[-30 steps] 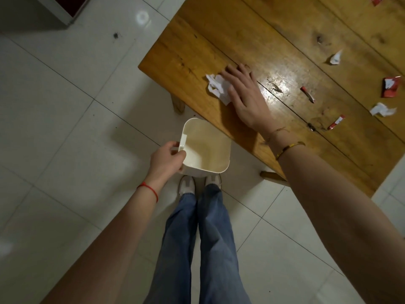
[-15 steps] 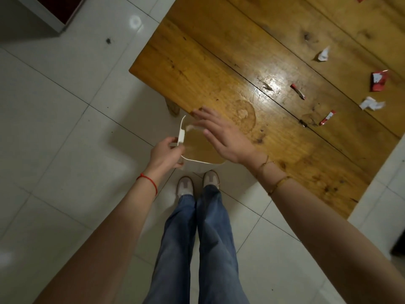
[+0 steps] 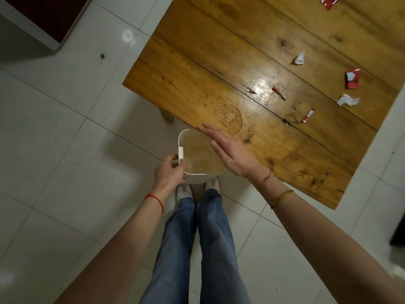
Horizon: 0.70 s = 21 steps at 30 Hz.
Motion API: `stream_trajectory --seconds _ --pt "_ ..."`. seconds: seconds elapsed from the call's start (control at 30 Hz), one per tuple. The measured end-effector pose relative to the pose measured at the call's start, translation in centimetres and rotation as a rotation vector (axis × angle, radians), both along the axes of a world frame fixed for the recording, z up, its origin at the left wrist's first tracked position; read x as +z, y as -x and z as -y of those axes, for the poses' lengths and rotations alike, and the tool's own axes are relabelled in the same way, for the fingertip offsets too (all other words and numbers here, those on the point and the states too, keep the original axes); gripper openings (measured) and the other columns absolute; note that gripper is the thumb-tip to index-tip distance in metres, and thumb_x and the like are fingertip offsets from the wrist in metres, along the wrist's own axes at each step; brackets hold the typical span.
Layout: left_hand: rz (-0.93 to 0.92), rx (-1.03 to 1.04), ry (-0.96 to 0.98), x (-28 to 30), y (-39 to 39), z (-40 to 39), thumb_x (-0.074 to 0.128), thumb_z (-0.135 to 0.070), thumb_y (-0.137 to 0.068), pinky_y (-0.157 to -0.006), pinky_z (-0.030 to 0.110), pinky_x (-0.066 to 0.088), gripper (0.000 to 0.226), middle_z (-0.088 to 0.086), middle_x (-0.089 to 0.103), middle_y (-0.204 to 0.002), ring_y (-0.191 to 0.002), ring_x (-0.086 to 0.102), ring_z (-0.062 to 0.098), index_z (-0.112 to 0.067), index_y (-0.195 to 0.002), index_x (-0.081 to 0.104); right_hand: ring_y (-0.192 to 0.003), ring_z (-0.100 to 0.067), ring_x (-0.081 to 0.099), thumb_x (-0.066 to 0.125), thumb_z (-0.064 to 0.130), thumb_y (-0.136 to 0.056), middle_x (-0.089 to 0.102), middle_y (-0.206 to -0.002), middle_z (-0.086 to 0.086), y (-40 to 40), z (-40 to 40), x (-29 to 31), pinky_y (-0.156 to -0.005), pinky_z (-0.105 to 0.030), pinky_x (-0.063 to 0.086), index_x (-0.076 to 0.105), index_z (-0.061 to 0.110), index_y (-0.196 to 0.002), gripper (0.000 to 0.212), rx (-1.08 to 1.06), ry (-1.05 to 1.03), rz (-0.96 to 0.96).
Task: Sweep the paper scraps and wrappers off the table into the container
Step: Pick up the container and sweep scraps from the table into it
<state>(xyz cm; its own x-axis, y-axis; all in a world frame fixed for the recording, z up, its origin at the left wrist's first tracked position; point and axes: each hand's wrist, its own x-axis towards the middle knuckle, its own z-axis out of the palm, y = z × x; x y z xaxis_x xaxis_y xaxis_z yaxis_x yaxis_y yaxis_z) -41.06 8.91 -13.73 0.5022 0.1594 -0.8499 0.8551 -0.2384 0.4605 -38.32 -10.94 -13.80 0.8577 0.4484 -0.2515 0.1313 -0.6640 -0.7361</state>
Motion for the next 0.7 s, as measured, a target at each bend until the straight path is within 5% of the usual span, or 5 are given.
stream_trajectory --seconds 0.27,0.43,0.7 --pt "-0.036 -0.046 -0.035 1.2 3.3 3.3 0.056 -0.008 -0.085 -0.08 0.039 0.061 0.042 0.004 0.064 -0.112 -0.1 0.069 0.028 -0.012 -0.126 0.056 -0.153 -0.015 0.005 0.03 0.042 -0.104 0.016 -0.164 0.002 1.3 7.4 0.3 -0.124 -0.045 0.009 0.022 0.024 -0.155 0.055 -0.249 0.267 0.132" --pt "-0.068 -0.084 -0.016 1.3 5.4 7.0 0.056 -0.006 -0.082 -0.08 0.044 0.061 0.042 0.004 0.066 -0.111 -0.081 0.069 0.018 -0.012 -0.124 0.058 -0.153 -0.014 0.001 0.03 0.04 -0.105 0.011 -0.165 0.004 2.2 13.6 0.1 -0.125 -0.045 0.006 0.019 0.026 -0.156 0.053 -0.38 0.299 0.13" --pt "-0.104 -0.009 0.022 0.0 8.7 14.2 0.057 -0.005 -0.082 -0.084 0.043 0.061 0.043 0.001 0.067 -0.113 -0.091 0.069 0.02 -0.013 -0.124 0.057 -0.153 -0.016 -0.006 0.023 0.048 -0.105 -0.001 -0.166 0.002 1.3 21.9 -1.0 -0.125 -0.042 0.001 0.008 0.028 -0.157 0.058 -0.346 0.318 0.05"
